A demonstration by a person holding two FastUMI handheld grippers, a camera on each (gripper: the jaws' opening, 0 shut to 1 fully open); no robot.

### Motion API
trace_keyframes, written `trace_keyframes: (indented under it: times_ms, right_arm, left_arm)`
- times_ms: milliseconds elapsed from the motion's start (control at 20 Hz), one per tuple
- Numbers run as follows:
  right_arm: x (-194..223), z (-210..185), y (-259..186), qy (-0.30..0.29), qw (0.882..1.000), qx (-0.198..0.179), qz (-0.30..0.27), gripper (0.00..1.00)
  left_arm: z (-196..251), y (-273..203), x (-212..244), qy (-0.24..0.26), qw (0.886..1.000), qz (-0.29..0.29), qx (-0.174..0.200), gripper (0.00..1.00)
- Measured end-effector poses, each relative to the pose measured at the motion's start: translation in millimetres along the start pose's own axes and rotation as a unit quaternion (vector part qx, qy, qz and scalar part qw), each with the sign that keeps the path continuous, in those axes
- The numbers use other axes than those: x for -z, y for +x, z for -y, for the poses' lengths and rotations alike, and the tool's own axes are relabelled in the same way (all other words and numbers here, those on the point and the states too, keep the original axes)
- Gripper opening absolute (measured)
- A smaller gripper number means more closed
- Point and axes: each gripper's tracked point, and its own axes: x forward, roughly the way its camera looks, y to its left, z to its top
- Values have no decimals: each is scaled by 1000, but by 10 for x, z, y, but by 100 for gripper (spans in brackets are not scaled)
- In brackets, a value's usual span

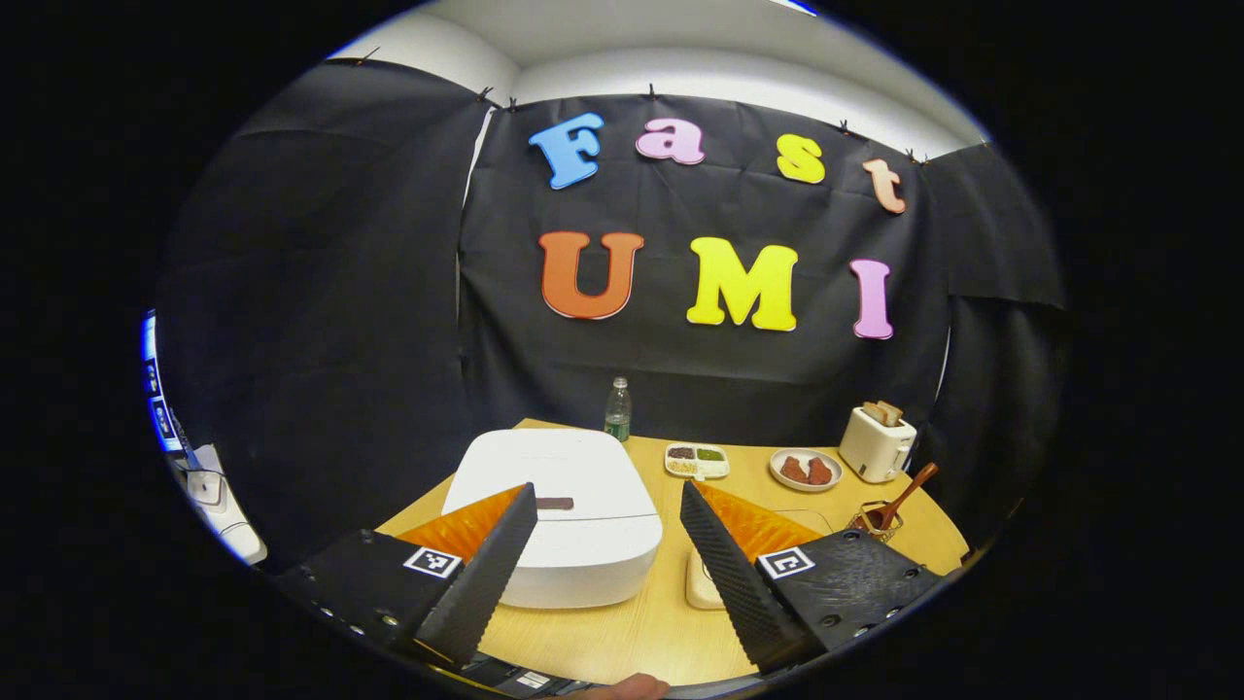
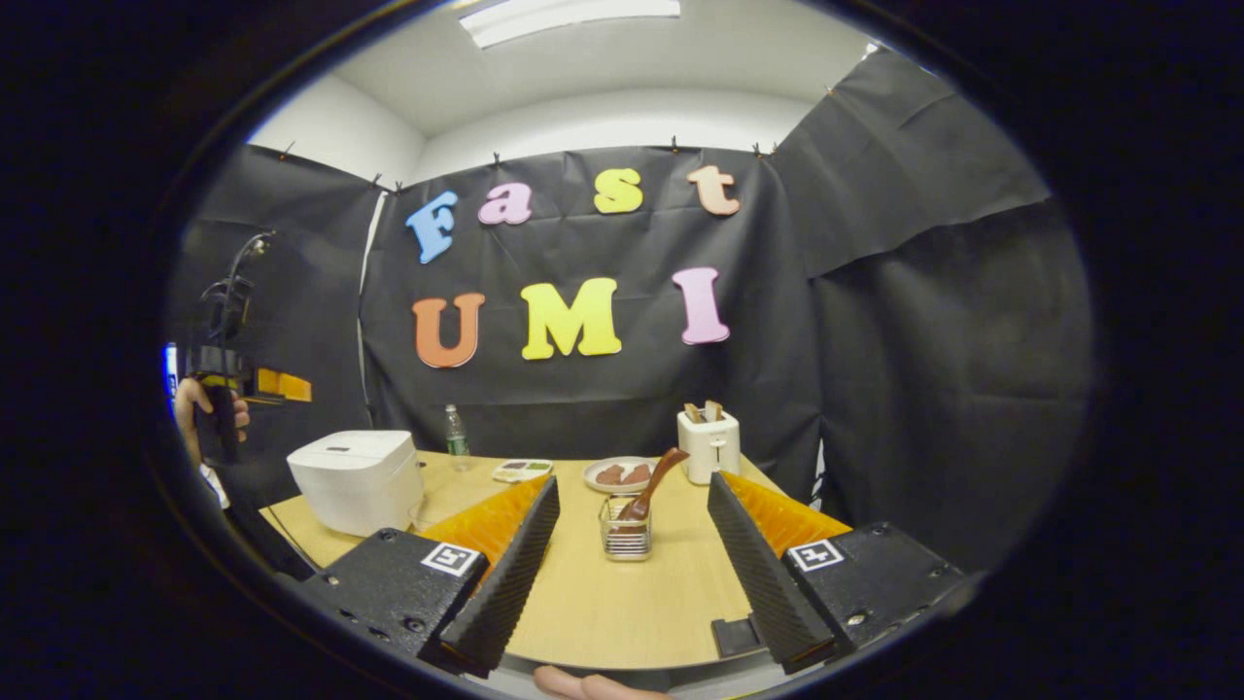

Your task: Close the left gripper, press the button to open the rice cooker; take a wooden spoon from the chopstick holder with the right hand, scoop a spoonful of rice and pour it into the rice cooker, then put the wooden spoon back into the chopstick holder.

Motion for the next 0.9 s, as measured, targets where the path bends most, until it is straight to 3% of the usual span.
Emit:
trace_keyframes:
  times_ms: [350, 400, 450, 900]
  right_arm:
    - [-46, 22, -43, -1, 1000, 6, 7, 100]
    - [-48, 11, -54, -2, 1000, 5, 7, 100]
    - [-52, -4, -62, -2, 1000, 4, 7, 100]
    - [-111, 42, -106, -7, 1000, 9, 22, 100]
  left_arm:
    - [164, -696, 178, 11, 997, 75, 18, 95]
    - [154, -758, 220, 14, 996, 84, 13, 100]
    - [153, -808, 246, 14, 995, 93, 11, 95]
    - [396, -1077, 207, 33, 993, 109, 40, 95]
